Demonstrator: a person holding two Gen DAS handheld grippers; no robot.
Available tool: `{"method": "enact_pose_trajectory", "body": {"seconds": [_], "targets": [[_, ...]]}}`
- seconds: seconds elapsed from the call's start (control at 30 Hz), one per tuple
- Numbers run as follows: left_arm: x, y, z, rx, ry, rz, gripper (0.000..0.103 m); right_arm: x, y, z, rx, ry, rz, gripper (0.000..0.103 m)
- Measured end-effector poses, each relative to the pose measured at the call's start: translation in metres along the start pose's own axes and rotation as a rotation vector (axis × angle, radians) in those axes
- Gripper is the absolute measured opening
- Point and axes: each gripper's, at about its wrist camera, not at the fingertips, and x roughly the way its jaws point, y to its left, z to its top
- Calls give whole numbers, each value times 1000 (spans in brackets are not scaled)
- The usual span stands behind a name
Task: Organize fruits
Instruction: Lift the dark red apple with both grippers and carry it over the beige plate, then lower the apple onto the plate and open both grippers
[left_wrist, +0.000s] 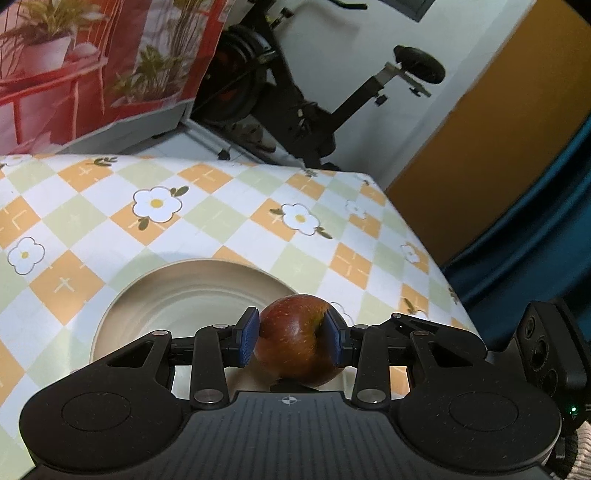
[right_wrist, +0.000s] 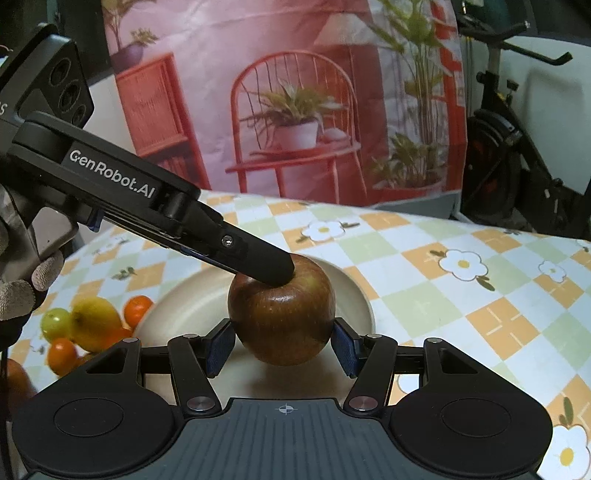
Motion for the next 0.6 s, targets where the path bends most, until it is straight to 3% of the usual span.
{"method": "enact_pose_trajectory", "body": {"seconds": [0.23, 0.6], "targets": [[16, 11, 2, -11, 28, 14, 41, 21, -13, -5, -7, 37, -7, 53], [21, 13, 6, 6, 0, 48, 41, 33, -17, 1, -8, 29, -28, 54]]}}
